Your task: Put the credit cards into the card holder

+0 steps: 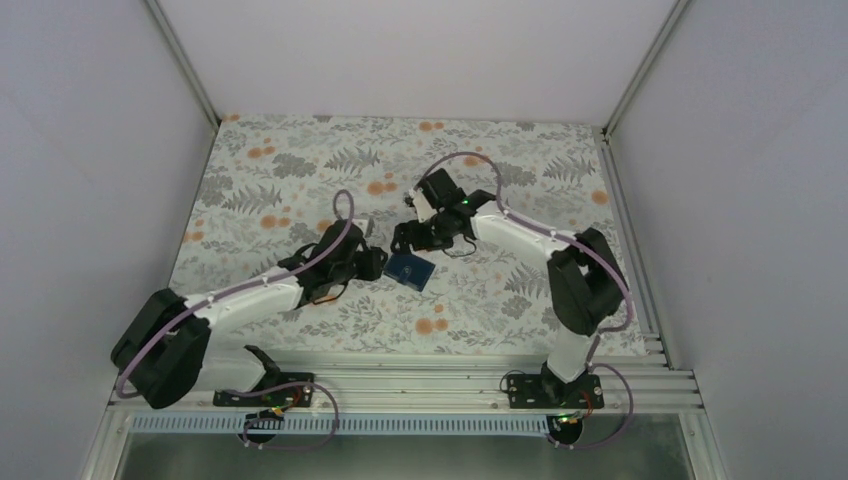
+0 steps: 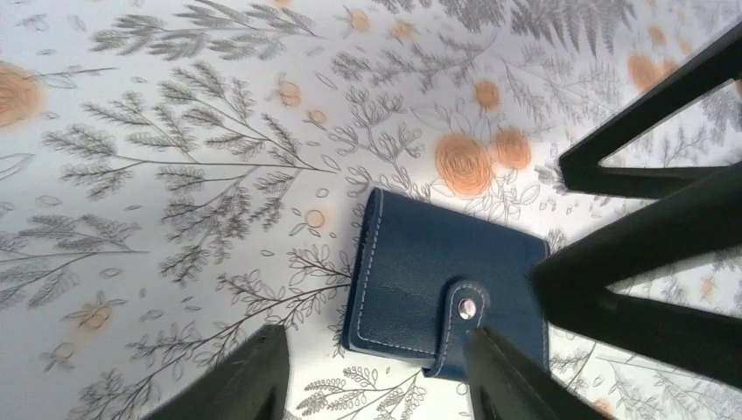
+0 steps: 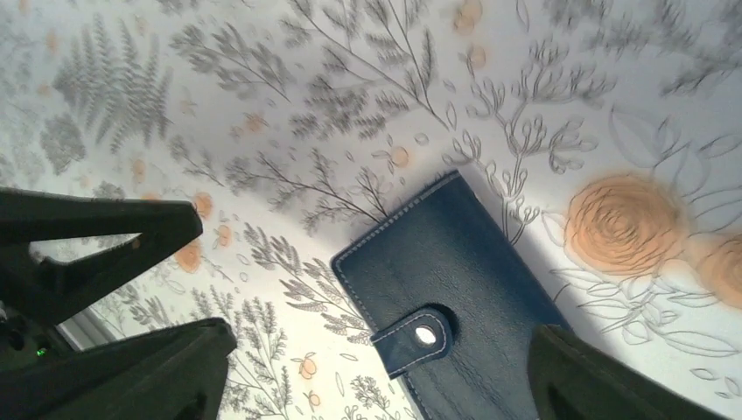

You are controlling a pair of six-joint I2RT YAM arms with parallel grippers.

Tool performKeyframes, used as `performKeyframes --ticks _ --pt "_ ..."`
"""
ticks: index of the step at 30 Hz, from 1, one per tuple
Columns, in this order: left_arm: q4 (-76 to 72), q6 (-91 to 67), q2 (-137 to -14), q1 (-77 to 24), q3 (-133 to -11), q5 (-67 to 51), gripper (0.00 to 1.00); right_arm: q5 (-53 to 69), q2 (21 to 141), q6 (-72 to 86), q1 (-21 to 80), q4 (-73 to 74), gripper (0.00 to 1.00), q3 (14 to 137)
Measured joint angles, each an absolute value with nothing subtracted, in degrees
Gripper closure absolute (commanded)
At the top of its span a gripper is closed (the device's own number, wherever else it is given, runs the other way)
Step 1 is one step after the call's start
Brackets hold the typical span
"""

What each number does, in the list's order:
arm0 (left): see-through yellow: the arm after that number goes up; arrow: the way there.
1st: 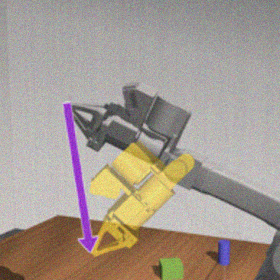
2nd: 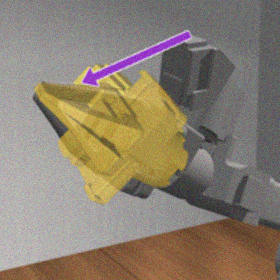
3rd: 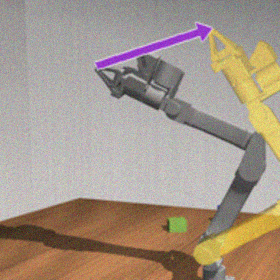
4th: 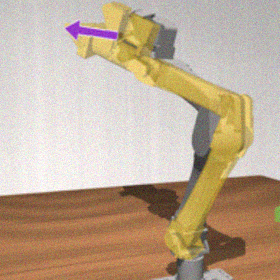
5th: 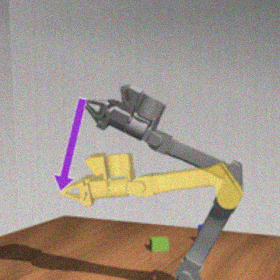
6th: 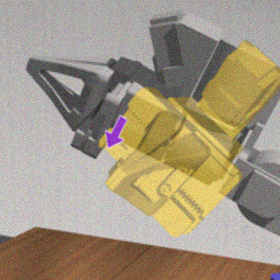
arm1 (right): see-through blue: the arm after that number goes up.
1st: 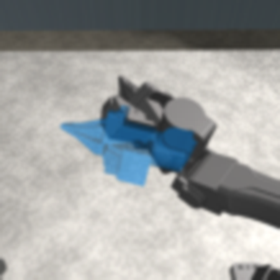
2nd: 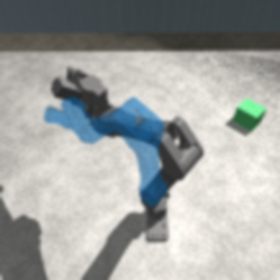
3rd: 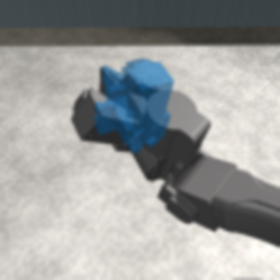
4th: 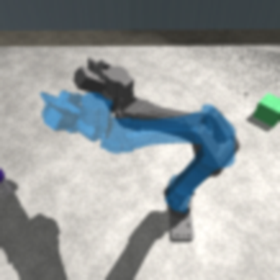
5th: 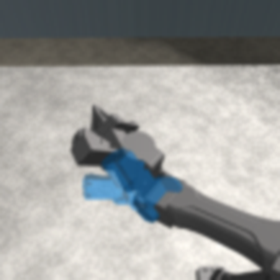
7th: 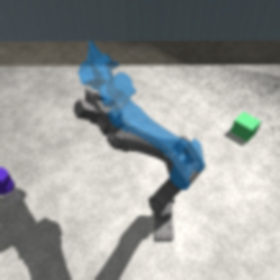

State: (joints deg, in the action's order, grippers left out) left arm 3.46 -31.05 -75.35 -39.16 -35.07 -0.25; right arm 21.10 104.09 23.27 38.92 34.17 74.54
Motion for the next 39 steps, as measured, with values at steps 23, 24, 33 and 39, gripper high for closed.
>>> performKeyframes --ticks 23,24,33,39 --pt "30.3 -32.84 -61.56 -39.05 -52.12 42.65 0.0 -20.08 63.72 20.84 34.04 21.21 0.0 62.76" --pt "30.96 -32.58 -61.65 -39.05 -52.58 44.58 0.0 -22.57 61.69 21.34 34.04 20.4 0.0 61.41" --pt "19.35 -16.25 -61.98 -37.34 -51.07 47.24 0.0 -33.91 53.56 11.55 33.1 6.0 0.0 47.46" --pt "0.75 -3.05 -60.27 -29.67 -37.78 38.13 0.0 -28.88 53.52 1.67 27.97 -5.41 0.0 33.89"
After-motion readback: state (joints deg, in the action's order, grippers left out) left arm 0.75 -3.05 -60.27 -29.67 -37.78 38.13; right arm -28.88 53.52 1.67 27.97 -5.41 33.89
